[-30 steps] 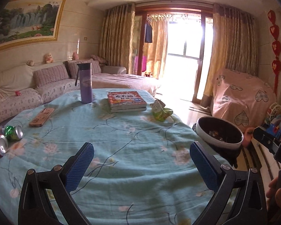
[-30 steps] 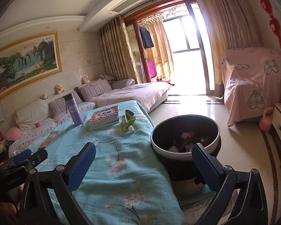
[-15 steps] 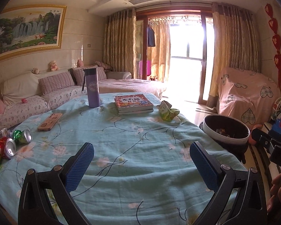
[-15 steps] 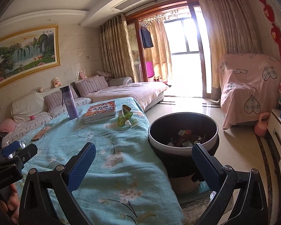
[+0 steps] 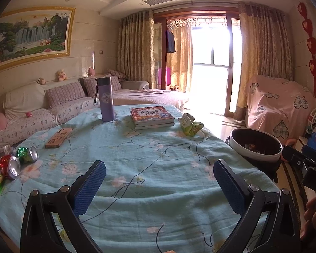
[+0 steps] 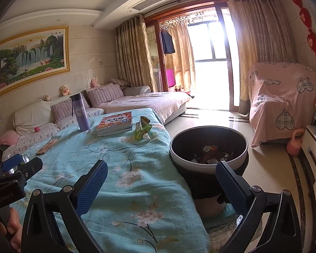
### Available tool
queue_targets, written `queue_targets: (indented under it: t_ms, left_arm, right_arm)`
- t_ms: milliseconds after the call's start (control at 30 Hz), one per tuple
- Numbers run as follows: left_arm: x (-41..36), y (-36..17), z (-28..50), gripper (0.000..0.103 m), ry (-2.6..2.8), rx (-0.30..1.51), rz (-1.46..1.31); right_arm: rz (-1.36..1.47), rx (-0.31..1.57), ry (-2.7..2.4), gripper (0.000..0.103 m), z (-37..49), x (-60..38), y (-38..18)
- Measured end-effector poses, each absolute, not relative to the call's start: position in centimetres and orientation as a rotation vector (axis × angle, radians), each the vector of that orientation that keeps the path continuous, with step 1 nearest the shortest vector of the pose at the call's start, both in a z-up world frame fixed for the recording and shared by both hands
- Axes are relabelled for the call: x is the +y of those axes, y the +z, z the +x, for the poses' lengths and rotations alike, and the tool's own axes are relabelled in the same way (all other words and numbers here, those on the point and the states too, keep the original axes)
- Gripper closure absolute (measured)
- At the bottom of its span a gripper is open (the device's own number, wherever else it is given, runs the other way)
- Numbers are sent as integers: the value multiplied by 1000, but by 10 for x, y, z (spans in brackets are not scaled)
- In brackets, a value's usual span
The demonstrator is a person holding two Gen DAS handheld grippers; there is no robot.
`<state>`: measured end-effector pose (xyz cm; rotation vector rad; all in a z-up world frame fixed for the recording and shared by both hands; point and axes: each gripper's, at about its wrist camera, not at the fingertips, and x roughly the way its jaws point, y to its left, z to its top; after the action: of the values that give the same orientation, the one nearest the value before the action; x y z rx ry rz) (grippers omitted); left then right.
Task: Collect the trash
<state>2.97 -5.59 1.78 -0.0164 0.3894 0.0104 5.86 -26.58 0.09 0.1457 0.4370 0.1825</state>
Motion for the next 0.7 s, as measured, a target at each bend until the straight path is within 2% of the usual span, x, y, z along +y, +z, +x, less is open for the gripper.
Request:
queue_targets:
  t_ms: [700]
  left_arm:
    - [-54,14,27,1,11,379,-4]
  right_arm:
    - [149,435,205,0,56,-262,2]
